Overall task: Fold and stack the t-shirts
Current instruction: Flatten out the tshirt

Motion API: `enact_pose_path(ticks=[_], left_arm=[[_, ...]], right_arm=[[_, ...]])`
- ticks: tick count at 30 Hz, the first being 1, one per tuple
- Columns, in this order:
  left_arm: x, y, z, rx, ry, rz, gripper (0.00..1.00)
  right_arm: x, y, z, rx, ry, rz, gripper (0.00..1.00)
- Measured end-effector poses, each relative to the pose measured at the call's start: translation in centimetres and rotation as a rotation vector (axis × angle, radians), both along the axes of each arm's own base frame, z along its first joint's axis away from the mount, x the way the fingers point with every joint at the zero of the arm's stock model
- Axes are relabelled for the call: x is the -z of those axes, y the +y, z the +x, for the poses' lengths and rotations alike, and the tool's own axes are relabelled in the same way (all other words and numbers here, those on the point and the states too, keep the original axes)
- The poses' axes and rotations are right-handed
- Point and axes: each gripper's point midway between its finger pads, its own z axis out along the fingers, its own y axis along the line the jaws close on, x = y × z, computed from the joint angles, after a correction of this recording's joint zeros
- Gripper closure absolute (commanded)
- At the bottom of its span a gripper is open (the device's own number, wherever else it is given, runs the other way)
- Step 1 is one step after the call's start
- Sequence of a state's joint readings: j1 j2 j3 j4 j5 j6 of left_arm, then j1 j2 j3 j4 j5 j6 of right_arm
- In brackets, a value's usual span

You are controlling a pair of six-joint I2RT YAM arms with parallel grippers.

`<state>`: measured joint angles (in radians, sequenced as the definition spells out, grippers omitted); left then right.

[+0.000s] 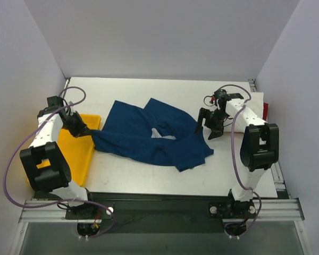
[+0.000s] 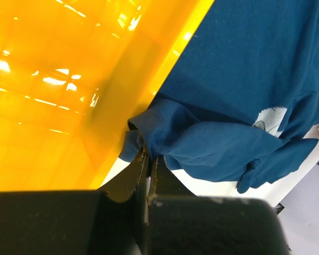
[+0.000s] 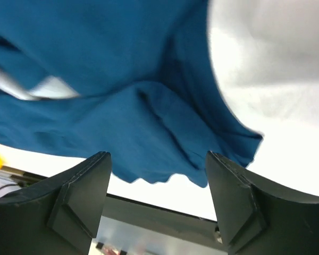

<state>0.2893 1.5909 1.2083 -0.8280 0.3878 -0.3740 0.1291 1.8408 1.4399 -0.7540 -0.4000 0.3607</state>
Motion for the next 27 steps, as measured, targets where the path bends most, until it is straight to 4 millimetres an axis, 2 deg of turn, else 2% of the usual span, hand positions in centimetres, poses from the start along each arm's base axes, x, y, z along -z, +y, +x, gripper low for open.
enact_pose_path(ticks=[2,4,7,9,13,16,22,27], left_arm=[[0.0,-0.3,0.1,0.013,-0.005,-0.003,1.0],[-0.1,-0.8,0.3,0.031,-0.015,-0.005,1.0],[0.0,-1.4,0.3,0.051,-0.021,-0.008,1.0],[0.3,-1.5,0.2,0.056,-0.016,-0.01,1.0],[0.4,-1.6,0.0,0.059,-0.01,-0.012,1.0],[0.5,-1.6,0.0,0.061,-0.011,-0.012,1.0],[0.7,-1.8,0.0,0.067,-0.004,-0.026,1.0],[1.0,-1.8,0.1,0.069,0.005,-0.034,1.0]], right_arm=[[1.4,-0.4,-1.6,0.004,0.041,-0.017,0.3],[1.9,-0.7,-3.4,0.006,0.047,-0.018,0.37],[1.9,-0.9,-6.9,0.01,0.056,-0.013,0.46],[2.1,-1.0,-8.6,0.017,0.049,-0.009,0.47],[3.5,-1.2,-11.1,0.027,0.077,-0.012,0.54],[4.7,-1.3,-11.4,0.031,0.1,-0.019,0.58],[6.7,-1.4,-10.1,0.034,0.101,-0.038,0.63],[7.9,-1.4,-9.8,0.036,0.124,-0.046,0.67]])
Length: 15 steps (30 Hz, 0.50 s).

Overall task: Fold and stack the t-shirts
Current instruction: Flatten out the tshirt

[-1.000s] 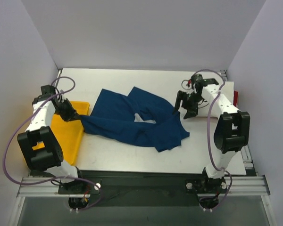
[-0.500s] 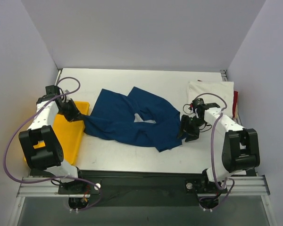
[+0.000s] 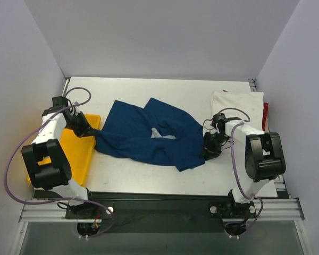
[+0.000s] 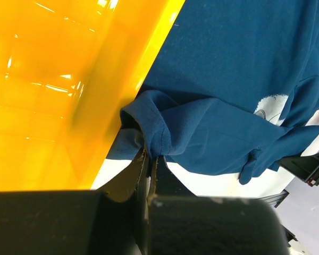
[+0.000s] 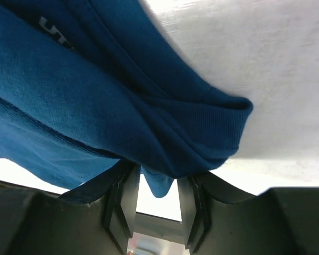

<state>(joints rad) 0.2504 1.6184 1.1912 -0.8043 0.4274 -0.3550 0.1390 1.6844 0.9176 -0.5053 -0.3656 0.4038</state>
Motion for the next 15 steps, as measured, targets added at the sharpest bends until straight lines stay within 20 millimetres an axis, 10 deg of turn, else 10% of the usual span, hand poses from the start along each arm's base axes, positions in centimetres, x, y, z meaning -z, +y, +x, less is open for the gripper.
enact_pose_path(ticks=[15], left_arm=[[0.0,0.0,0.1,0.002,-0.001,-0.003,1.0]], right_arm=[[-1.1,0.6,-1.5,0.035,-0.014,0.012,0.6]])
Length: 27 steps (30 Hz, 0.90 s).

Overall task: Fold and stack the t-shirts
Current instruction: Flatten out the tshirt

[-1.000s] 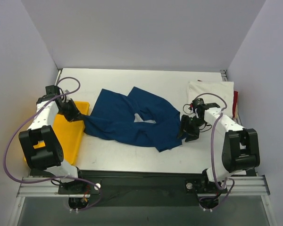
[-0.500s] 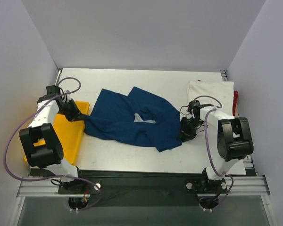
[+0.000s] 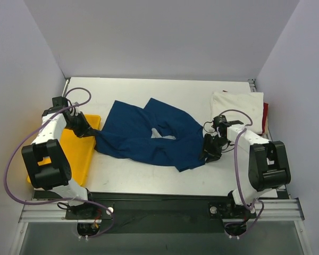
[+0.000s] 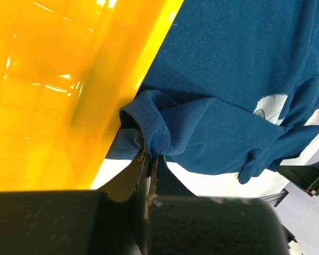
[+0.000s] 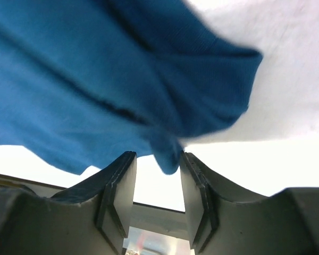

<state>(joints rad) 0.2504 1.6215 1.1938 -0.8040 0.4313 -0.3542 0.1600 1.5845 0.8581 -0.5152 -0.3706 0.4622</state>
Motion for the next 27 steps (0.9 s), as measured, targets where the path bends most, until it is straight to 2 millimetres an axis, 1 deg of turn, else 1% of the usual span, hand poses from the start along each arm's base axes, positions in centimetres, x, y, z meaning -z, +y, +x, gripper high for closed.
enact_pose_path(ticks=[2,5,14,18,24,27], left_arm=[[0.0,0.0,0.0,0.0,0.0,0.0,1.0],[0.0,0.0,0.0,0.0,-0.001,-0.001,1.0],[-0.1,-0.1,0.0,0.003,-0.002,-0.007,1.0],[-0.1,-0.2,0.0,0.003,-0.003,-0.01,1.0],[-0.1,-0.2,0.0,0.004,-0.003,-0.011,1.0],[-0.1,-0.3,0.1,0.006,-0.005,-0.012,1.0]], right_arm=[[-0.5,0.1,0.0,0.0,-0.017,0.002,0.6],[-0.6,0.1,0.1,0.0,-0.024,-0.004,0.62],[1.0,-0.9,-0.7,-0.022,0.029,-0.056,0.71],[1.4,-0.9,-1.2,-0.031,0.046,-0.057,1.0],[1.1,-0.8,-1.4,-0.04,0.046,-0.044,1.0],[-0.3,-0.9,-1.3,-0.038,0.018,-0.04,1.0]])
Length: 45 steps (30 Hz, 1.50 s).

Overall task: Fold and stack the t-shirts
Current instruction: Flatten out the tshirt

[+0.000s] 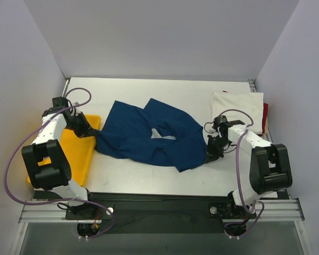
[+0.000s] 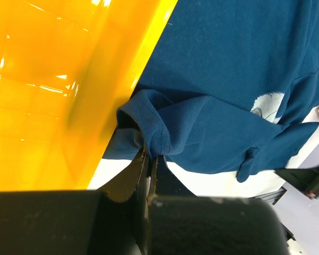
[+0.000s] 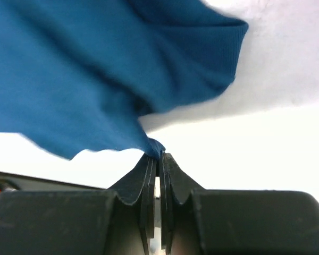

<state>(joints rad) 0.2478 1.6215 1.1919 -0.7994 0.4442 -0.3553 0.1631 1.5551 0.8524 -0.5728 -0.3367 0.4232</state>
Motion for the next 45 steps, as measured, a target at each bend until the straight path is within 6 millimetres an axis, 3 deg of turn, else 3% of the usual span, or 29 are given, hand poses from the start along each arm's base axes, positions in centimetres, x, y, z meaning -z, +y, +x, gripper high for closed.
enact_pose_path(ticks=[8,16,19,22,27,34,40,45], left_arm=[[0.0,-0.8,0.1,0.022,-0.004,-0.003,1.0],[-1.2,-1.0,0.2,0.024,-0.041,-0.003,1.0],[-2.8,-1.2,0.6,0.022,-0.105,-0.002,1.0],[-5.4,-1.8,1.2,0.024,-0.201,0.003,1.0],[-12.4,-4.1,3.3,0.057,-0.447,0.004,1.0],[-26.1,-5.0,4.2,0.039,-0.812,0.011,1.0],[-36.1,-6.2,1.7,0.026,-1.034,-0.004,1.0],[-43.3,-5.7,-2.1,-0.022,-1.216,0.035,1.0]], right_arm=[[-6.7,0.2,4.1,-0.003,-0.197,0.021,1.0],[-10.6,0.1,4.1,0.01,-0.271,0.031,1.0],[-14.0,0.3,5.2,0.015,-0.366,0.044,1.0],[-18.7,0.5,7.0,0.022,-0.504,0.066,1.0],[-26.8,0.8,8.9,0.022,-0.73,0.1,1.0],[-37.8,-0.2,9.0,0.035,-1.027,0.087,1.0],[-48.2,-1.9,5.9,0.048,-1.337,0.058,1.0],[-54.1,-3.5,1.4,0.066,-1.545,0.023,1.0]])
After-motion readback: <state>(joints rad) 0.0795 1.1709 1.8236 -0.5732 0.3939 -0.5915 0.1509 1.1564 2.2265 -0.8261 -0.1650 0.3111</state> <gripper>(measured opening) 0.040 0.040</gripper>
